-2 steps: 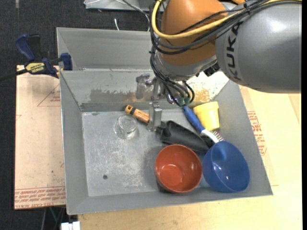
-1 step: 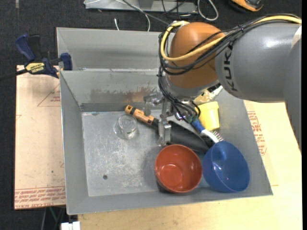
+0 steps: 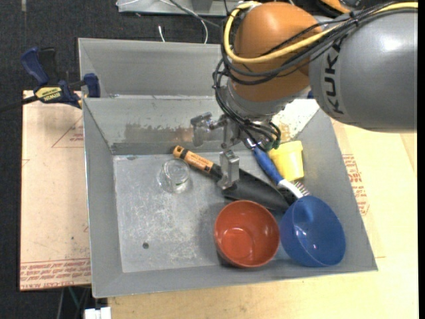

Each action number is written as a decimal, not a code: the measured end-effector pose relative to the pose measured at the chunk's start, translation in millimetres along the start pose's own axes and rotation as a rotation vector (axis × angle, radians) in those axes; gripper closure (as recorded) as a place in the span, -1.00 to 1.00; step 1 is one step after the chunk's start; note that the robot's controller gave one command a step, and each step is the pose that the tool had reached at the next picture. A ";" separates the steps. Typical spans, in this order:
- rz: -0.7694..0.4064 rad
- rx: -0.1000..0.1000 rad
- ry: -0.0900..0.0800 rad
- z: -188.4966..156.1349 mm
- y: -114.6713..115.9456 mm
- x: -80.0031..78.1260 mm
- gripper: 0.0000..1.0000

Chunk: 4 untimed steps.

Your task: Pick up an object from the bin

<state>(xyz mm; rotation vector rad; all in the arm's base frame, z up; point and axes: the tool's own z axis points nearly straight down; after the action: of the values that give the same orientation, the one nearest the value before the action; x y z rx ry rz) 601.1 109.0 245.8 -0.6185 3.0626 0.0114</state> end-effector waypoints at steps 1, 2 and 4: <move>0.118 0.003 0.010 56.6 -41.6 14.0 -1.00; 0.045 0.001 -0.001 -11.2 -16.2 13.1 -1.00; 0.133 0.001 -0.008 9.6 -15.5 26.5 -1.00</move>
Offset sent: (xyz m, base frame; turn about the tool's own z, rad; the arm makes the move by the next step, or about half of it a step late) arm -0.0126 0.0002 0.0746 -0.0414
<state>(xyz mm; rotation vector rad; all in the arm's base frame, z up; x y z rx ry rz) 582.8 84.6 235.7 -0.4128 3.0893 0.0134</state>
